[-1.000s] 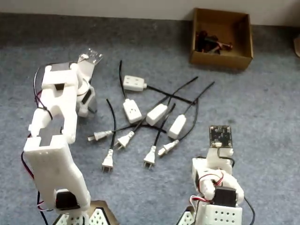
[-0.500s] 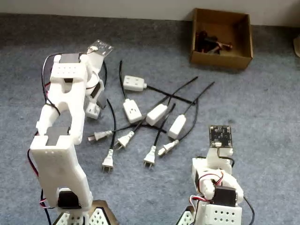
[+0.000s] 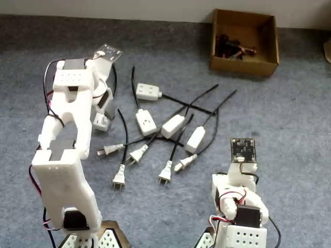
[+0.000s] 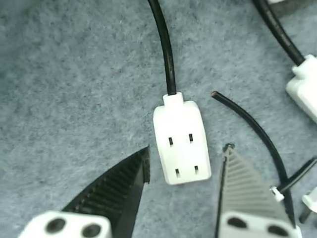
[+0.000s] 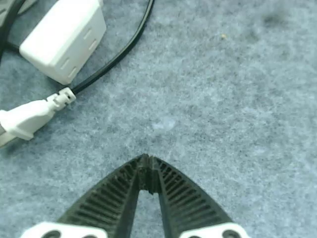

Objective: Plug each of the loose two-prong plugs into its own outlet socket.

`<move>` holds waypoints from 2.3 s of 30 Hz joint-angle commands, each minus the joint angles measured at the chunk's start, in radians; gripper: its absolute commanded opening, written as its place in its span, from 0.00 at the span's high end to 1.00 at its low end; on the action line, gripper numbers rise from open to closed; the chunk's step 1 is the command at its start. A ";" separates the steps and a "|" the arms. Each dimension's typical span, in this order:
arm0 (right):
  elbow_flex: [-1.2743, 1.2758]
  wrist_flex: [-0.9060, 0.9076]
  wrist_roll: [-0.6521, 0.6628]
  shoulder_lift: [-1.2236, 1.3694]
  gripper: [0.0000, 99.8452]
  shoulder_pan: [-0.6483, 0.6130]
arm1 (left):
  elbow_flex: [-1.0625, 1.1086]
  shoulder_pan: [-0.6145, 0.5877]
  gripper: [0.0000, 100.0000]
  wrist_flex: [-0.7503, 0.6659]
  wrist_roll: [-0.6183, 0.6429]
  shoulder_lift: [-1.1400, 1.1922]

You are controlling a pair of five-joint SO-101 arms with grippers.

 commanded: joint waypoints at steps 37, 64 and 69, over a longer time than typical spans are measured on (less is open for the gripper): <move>0.128 0.001 0.008 -0.015 0.99 0.012 | 0.142 0.018 0.83 -0.100 0.046 -0.008; 0.128 0.001 0.008 -0.015 0.99 0.012 | 0.272 0.013 1.00 -0.227 0.043 -0.007; 0.128 0.001 0.008 -0.015 0.99 0.012 | 0.272 0.018 1.00 -0.222 0.043 -0.016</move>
